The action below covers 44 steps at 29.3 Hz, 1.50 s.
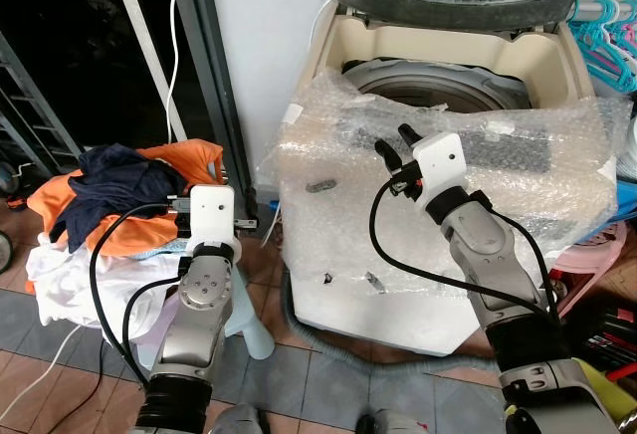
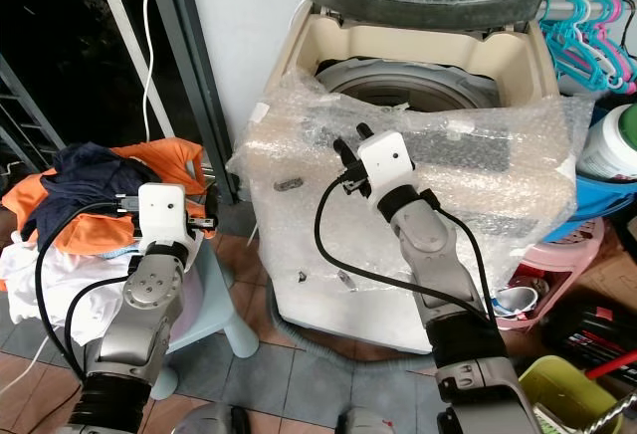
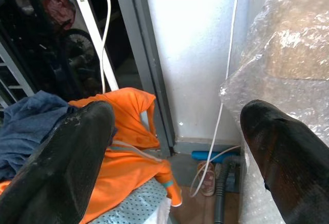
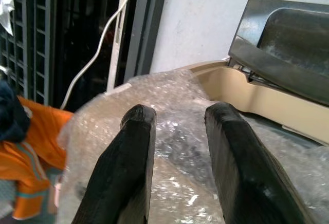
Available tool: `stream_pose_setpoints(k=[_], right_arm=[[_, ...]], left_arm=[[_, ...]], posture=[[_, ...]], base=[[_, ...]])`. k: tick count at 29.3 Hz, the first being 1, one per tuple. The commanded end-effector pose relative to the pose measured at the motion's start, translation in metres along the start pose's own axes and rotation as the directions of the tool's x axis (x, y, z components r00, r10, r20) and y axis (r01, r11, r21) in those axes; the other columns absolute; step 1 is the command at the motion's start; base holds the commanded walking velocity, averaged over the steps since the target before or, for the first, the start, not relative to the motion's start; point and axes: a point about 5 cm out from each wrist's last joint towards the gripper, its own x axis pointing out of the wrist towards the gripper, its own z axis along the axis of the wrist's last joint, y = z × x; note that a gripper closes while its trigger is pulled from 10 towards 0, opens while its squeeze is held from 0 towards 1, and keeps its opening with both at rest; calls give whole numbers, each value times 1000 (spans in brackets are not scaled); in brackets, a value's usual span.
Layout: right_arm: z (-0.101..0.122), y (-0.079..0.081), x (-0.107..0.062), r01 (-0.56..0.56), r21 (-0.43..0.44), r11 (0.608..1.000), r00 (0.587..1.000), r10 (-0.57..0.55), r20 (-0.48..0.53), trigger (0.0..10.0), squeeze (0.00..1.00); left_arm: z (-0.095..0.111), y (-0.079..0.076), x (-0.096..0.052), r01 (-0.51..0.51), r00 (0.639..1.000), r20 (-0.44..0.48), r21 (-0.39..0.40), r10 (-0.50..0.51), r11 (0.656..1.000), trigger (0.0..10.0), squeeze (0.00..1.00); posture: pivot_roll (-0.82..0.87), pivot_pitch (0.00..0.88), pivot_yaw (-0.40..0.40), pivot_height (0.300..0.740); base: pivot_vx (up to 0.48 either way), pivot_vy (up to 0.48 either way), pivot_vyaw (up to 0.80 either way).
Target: Clothes washing
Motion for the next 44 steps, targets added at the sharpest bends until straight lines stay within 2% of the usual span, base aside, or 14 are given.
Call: stream_pose_setpoints(k=[1, 3, 5, 6, 9, 12, 14, 16, 18, 19, 25, 28, 33, 44], right_arm=[[3, 8, -6, -5, 75, 997, 1000, 4, 6, 10000, 0], [0, 7, -12, 66, 29, 997, 998, -65, -25, 10000, 0], [-16, 0, -36, 258, 138, 956, 965, -248, -85, 10000, 0], [-16, 0, -36, 258, 138, 956, 965, -248, -85, 10000, 0], [-40, -9, -57, 405, 127, 905, 900, -371, -231, 10000, 0], [-50, -3, -68, 402, 37, 915, 879, -375, -296, 10000, 0], [-50, 7, -71, 398, 163, 903, 894, -341, -292, 10000, 0], [-52, 4, -74, 447, 118, 887, 869, -399, -294, 10000, 0], [-62, 11, -81, 439, 197, 877, 863, -350, -364, 10000, 0], [-64, 13, -81, 436, 234, 869, 865, -333, -374, 10000, 0], [-66, 13, -81, 444, 142, 885, 845, -361, -394, 10000, 0], [-63, 15, -76, 448, 227, 865, 856, -340, -390, 10000, 0], [-67, 12, -75, 474, 223, 852, 816, -330, -475, 10000, 0], [-58, 12, -70, 435, 269, 859, 857, -304, -416, 10000, 0]], left_arm=[[3, 8, -2, -19, 999, 27, 23, 19, 1000, 10000, 0], [3, 10, -3, -33, 999, 27, 18, 32, 999, 10000, 0], [4, 17, -14, -10, 999, 37, -31, 11, 999, 10000, 0], [4, 17, -14, -10, 999, 37, -31, 11, 999, 10000, 0], [-2, 18, -25, -13, 1000, 22, -18, 13, 1000, 10000, 0], [-6, 17, -30, 10, 1000, 8, -19, -10, 1000, 10000, 0], [-8, 21, -30, 3, 1000, -12, -38, -4, 999, 10000, 0], [-10, 23, -30, -11, 999, -31, -47, 10, 999, 10000, 0], [-12, 21, -34, 6, 999, -50, -77, -9, 997, 10000, 0], [-12, 21, -34, 6, 999, -53, -78, -10, 997, 10000, 0], [-14, 21, -37, -6, 997, -82, -96, -1, 995, 10000, 0], [-13, 19, -35, 11, 997, -81, -94, -18, 995, 10000, 0], [-10, 15, -33, 29, 997, -69, -91, -36, 995, 10000, 0], [-7, 12, -30, 54, 997, -55, -94, -59, 994, 10000, 0]], posture=[[-92, 0, 53, 740], [-92, 0, 53, 740], [-77, 0, 40, 740], [-77, 0, 40, 740], [-75, 0, 41, 740], [-78, 0, 36, 740], [-80, 0, 33, 740], [-78, 0, 28, 740], [-72, 0, 26, 740], [-72, 0, 26, 740], [-69, 0, 34, 740], [-75, 0, 34, 740], [-79, 0, 32, 740], [-77, 0, 32, 740]], base=[[0, 0, 0], [0, 0, 0], [0, 0, 0], [0, 0, 0], [0, 0, 0], [0, 0, 0], [0, 0, 0], [0, 0, 0], [0, 0, 0], [0, 0, 0], [0, 240, 0], [0, 480, 0], [0, 480, 0], [0, 175, 497]])
